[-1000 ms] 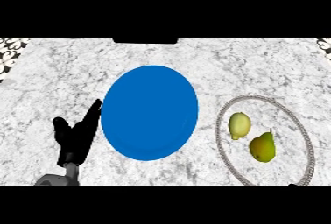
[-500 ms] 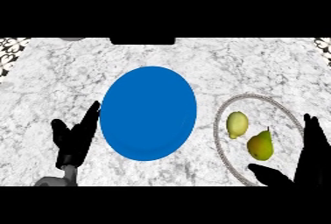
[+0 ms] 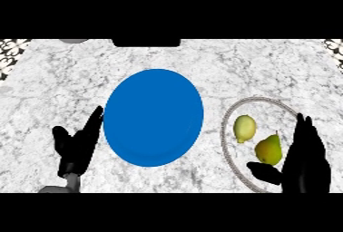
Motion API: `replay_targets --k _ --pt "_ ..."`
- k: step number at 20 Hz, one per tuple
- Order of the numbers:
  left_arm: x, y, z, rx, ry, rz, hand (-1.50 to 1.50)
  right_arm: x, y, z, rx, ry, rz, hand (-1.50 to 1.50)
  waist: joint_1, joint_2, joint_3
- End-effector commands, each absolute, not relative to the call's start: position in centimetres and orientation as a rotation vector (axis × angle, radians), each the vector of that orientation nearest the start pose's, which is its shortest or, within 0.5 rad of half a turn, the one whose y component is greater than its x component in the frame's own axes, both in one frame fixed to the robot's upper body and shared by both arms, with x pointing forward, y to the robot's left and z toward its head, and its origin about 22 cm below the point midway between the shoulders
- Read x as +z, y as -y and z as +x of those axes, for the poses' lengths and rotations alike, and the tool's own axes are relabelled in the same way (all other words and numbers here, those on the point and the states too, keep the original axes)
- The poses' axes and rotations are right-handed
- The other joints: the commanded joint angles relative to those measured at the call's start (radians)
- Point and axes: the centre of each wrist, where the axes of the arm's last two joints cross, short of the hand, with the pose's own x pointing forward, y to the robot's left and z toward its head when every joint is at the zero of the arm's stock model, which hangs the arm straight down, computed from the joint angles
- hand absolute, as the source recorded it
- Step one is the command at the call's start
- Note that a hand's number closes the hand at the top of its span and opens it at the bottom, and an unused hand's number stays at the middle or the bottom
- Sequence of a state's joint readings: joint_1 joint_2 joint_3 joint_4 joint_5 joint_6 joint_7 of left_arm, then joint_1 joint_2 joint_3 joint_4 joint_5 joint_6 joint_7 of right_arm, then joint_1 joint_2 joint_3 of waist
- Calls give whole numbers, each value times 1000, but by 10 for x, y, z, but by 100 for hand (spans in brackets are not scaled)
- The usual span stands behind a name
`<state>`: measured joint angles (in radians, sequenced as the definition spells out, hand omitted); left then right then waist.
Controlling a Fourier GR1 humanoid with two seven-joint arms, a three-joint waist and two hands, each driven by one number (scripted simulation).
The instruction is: Pick the pear from the placemat and place it in the plate
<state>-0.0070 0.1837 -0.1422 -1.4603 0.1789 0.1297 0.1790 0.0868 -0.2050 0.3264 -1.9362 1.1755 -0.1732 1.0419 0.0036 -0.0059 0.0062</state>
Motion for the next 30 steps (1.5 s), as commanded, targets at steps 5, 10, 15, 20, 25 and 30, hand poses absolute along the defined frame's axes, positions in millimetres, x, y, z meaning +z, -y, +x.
replay_targets --k 5,10,15,20,25,30 --pt "-33 -233 236 -12 1188 14 0 42 195 207 329 859 -1288 -150 -5 6 -6" --pt "-37 -251 229 -19 1190 19 0 27 194 228 370 829 -1245 -150 -2 7 -6" --pt "-35 -248 235 4 1196 12 0 24 211 240 461 757 -1195 150 -1 8 -6" --pt "-43 -229 240 4 1186 8 0 32 215 240 516 804 -1269 150 -7 7 -7" --pt "-54 -231 232 -13 1179 2 0 13 212 229 526 814 -1315 150 -7 7 -7" --pt "-28 -228 234 -31 1200 -21 0 44 97 224 562 1015 -1282 150 37 5 -8"
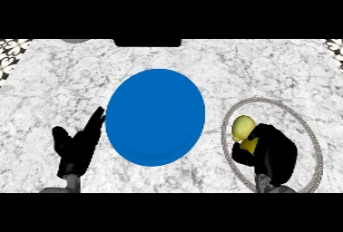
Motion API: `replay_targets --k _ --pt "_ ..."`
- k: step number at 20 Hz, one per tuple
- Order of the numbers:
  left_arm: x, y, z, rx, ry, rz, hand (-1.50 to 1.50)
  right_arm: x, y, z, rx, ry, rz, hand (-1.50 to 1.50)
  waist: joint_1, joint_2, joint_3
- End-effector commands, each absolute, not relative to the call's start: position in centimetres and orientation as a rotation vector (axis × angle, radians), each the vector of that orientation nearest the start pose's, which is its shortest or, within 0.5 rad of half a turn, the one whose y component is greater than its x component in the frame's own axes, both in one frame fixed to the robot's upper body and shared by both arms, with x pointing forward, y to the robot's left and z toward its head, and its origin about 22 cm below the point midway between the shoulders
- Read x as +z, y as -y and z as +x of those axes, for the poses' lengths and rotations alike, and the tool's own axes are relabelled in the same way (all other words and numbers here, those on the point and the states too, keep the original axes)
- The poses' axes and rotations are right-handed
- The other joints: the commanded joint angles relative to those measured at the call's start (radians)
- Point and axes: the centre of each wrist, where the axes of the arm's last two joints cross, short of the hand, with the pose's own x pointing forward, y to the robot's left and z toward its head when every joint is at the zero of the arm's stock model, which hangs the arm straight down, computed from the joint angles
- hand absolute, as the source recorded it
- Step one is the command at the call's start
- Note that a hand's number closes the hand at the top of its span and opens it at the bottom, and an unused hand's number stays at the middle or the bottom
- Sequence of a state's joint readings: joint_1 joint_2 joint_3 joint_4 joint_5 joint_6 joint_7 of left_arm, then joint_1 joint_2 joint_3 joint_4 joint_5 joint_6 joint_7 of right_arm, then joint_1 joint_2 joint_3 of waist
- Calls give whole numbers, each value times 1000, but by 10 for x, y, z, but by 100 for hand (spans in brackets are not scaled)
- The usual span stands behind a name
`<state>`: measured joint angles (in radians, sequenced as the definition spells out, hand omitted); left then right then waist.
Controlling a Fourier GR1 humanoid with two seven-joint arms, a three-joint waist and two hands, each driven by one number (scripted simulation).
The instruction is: Pick the pear from the placemat and place it in the plate
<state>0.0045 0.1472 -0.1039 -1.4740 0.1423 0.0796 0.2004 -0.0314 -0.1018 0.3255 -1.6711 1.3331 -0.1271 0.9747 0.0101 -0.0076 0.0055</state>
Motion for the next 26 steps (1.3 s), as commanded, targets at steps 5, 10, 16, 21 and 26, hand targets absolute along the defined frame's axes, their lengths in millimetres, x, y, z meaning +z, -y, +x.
replay_targets --k 5,10,16,21,26 --pt "-21 -218 244 -113 1236 -74 0 54 53 220 682 1208 -1157 150 161 30 -6" --pt "-22 -206 247 -139 1222 -92 0 87 28 224 585 1425 -1234 150 154 13 -10" --pt "-20 -206 250 -141 1210 -89 0 108 21 230 397 1500 -1266 150 140 2 -7" --pt "-23 -212 249 -132 1208 -81 0 122 22 236 223 1544 -1247 150 129 11 -6" --pt "-23 -215 248 -126 1200 -66 0 132 22 242 92 1593 -1266 150 117 13 -5"
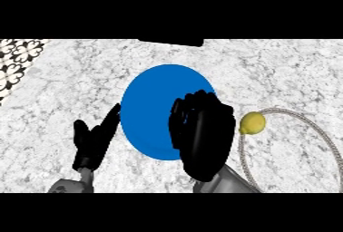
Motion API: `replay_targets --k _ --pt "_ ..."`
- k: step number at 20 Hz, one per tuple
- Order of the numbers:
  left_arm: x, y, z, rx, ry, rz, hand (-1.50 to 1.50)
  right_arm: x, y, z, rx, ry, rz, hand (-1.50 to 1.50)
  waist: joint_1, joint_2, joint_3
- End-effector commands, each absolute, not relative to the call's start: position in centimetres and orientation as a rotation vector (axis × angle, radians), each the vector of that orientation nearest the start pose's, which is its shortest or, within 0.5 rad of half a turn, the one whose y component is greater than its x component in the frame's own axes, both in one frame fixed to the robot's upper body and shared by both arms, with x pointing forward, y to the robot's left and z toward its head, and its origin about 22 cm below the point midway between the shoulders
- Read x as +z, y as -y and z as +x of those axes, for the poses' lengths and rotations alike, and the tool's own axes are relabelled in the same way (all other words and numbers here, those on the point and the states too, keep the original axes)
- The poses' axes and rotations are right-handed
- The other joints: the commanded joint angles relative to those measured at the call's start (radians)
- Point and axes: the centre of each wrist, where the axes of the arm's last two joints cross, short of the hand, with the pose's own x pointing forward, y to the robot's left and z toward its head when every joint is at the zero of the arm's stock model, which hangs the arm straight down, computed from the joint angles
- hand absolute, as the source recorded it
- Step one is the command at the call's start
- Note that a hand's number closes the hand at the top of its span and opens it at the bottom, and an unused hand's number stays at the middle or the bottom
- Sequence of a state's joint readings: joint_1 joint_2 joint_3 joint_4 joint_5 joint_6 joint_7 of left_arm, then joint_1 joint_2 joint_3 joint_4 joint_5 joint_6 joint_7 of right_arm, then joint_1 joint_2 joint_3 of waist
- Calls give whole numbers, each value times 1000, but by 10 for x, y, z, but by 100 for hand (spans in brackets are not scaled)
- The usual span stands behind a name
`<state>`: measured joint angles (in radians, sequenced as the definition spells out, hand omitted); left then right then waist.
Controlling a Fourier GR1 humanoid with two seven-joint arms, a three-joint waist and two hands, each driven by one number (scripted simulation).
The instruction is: Pick the pear from the placemat and place it in the plate
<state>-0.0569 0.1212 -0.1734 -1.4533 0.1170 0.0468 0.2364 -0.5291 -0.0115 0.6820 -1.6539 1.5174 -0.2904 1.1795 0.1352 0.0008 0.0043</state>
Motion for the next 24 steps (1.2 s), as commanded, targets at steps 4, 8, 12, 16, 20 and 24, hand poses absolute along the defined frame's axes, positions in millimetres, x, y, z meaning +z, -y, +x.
replay_targets --k 4,8,12,16,20,24 --pt "-22 -209 247 -114 1208 -59 0 128 24 254 34 1557 -1350 150 -26 8 -4" --pt "-27 -221 243 -68 1198 -48 0 124 34 267 -50 1528 -1442 150 -54 8 -4" --pt "-26 -217 241 -73 1193 -52 0 116 39 279 -80 1521 -1474 150 -51 16 -3" --pt "-26 -228 236 -74 1201 -37 0 108 50 290 -130 1485 -1478 150 -56 15 -3" --pt "-22 -223 239 -64 1211 -38 0 97 54 301 -147 1484 -1463 150 -63 17 -2" --pt "-19 -225 238 -66 1215 -31 0 79 78 308 -155 1272 -1428 150 -58 23 0"
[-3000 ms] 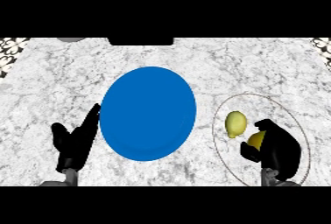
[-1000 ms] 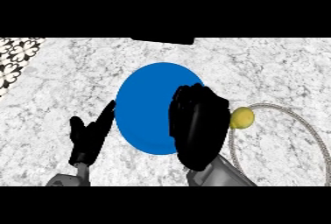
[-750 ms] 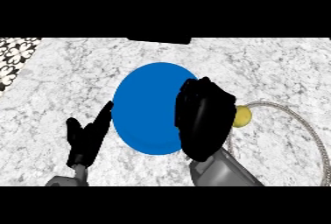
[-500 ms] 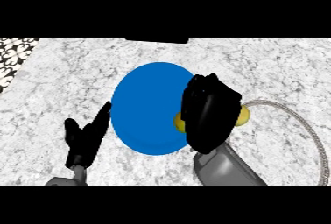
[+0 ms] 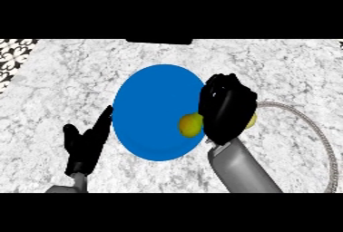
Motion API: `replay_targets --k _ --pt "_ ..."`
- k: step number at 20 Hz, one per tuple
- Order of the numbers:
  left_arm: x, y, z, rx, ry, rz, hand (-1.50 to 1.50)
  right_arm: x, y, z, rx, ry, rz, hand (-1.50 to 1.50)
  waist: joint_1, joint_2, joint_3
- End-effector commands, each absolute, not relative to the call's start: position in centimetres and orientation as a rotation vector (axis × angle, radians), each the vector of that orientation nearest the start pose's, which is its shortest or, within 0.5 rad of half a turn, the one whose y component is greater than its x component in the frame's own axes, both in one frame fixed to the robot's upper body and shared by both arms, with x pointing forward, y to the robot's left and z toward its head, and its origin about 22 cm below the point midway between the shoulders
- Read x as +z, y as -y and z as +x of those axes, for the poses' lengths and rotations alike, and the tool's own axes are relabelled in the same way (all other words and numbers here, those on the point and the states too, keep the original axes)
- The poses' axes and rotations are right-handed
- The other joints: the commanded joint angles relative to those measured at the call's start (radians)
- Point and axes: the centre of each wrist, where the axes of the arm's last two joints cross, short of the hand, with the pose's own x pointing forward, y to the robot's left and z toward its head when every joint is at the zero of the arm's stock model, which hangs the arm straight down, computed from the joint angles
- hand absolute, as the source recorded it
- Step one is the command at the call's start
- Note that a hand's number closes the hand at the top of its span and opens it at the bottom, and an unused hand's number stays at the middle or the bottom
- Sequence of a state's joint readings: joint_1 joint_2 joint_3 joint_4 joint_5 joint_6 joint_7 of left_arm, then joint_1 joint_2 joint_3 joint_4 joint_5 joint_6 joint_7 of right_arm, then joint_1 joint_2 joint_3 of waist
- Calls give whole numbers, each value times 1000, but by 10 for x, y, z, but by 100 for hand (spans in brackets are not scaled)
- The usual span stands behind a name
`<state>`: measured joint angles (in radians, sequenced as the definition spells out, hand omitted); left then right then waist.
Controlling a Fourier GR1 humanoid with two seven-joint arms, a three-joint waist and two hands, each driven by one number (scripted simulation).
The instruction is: Pick the pear from the placemat and place it in the plate
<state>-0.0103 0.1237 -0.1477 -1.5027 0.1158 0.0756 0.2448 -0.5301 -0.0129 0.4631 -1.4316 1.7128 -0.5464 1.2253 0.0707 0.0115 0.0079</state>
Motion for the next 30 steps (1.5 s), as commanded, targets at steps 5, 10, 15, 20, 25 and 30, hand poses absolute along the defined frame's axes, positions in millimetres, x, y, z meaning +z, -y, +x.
replay_targets --k 5,10,15,20,25,30 --pt "-27 -217 236 -81 1202 -36 0 46 84 318 -14 1087 -1291 -150 10 15 -5" --pt "-23 -232 242 -66 1211 -35 0 30 74 325 -49 1249 -1164 -150 3 9 -5" --pt "-17 -228 238 -63 1200 -27 0 27 78 331 -190 1471 -1111 -150 -11 2 -5" --pt "-32 -227 235 -33 1188 -24 0 30 72 330 -366 1538 -1020 -150 -23 0 -7" --pt "-41 -228 226 -33 1182 -14 0 14 61 291 -411 1529 -877 -150 -53 -11 -8" --pt "-30 -235 236 -6 1188 -3 0 16 43 239 -365 1589 -722 -150 -72 -14 -8"
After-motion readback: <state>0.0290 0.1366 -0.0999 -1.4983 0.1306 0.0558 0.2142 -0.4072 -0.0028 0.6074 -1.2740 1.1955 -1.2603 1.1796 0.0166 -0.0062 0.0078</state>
